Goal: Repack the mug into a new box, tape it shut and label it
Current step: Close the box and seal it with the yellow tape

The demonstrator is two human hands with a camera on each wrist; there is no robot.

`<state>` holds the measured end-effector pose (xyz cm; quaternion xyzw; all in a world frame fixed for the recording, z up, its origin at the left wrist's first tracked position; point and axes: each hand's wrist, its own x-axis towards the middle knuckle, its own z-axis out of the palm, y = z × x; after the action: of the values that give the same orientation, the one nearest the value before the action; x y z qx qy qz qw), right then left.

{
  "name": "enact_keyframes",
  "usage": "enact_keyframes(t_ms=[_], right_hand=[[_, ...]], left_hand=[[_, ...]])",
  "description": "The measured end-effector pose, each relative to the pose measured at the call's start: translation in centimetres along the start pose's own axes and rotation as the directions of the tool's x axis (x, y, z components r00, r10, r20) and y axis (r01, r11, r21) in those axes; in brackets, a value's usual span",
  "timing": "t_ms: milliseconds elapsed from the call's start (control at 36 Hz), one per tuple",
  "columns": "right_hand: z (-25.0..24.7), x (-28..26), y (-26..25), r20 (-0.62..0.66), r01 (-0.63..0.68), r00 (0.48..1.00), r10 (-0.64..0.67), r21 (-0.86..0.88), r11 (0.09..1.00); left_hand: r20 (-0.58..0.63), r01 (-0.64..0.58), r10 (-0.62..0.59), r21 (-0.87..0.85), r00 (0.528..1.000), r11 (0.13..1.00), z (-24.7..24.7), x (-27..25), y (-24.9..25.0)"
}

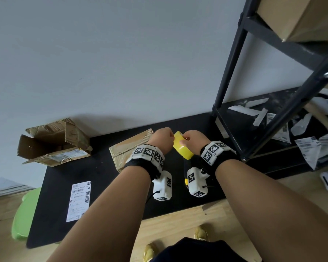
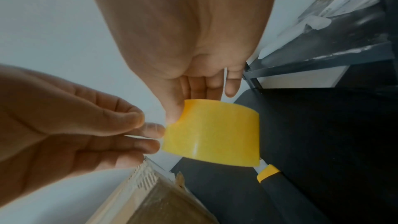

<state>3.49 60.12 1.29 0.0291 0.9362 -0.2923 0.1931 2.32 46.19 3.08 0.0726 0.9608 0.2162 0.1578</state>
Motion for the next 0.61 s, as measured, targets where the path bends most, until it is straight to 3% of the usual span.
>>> enact_keyframes(t_ms=[278,500,611], right_hand=[[-0.8,0.3,1.4,-0.015,0.010,1.000,-0.007,0.214,0.977],[-3.4,0.6,1.9,0.109,-0.069,0.994,0.032,0.357,0.932],[-4.1,0.6,2.2,0.079,-0.045,0.997,0.019,0.342,0.939]], left_hand=[[0.001,0.129,-0.134,-0.282,0.991,0.951,0.1,0.6,0.6],[0.002,0.169,-0.181,-0.370,0.984,0.914,0.2,1.4,1.5],[-0.026,0.186,-0.208,-0.348,0.978,0.919,0.1,1.8,2.1]])
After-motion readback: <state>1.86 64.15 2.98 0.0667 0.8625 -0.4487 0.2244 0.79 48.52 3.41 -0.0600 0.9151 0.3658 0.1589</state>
